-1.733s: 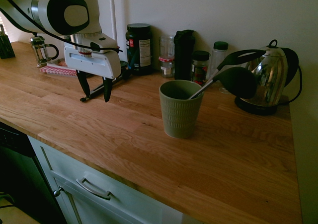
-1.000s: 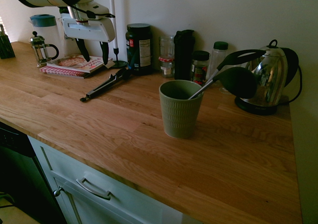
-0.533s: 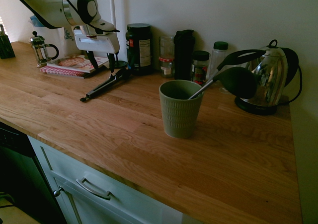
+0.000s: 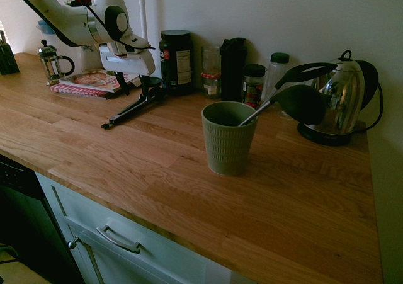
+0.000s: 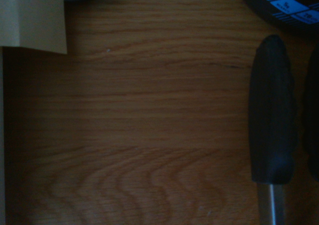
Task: Put the tongs back in the holder
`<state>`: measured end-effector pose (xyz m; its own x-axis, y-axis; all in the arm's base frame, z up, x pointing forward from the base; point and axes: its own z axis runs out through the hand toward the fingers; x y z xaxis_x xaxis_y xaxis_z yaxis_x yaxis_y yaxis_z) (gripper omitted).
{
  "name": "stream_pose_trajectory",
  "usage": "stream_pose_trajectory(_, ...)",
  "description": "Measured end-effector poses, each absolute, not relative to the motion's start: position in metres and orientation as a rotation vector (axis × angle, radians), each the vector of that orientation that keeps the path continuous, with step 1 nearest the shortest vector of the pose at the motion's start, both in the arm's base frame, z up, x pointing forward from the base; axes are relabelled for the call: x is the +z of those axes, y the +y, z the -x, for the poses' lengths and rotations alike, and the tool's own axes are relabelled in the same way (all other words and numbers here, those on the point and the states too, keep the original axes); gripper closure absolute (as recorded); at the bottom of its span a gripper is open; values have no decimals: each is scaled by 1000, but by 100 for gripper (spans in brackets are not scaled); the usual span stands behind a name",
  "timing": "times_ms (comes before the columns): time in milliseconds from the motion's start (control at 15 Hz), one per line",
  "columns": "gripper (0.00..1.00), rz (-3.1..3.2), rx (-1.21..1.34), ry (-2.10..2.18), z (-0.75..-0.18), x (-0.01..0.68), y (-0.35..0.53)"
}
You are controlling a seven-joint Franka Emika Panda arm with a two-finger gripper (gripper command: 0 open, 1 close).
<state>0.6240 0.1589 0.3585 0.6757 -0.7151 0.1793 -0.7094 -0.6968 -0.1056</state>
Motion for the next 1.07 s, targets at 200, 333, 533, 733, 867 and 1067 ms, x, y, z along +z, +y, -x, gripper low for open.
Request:
stream_pose_trajectory(200,100,2851,-322,1210,-624,358,160)
stream_pose_trajectory(333,100,2851,-323,1205,-623,357,162)
stream_pose_trajectory(533,100,2851,-326,1208,-623,355,161)
stream_pose_trajectory(733,100,2849,-329,1220,-624,353,155)
stream_pose_trajectory(867,100,2849,-328,1232,-624,350,150)
stream_pose_trajectory(1067,100,2848,-323,1244,-622,345,145)
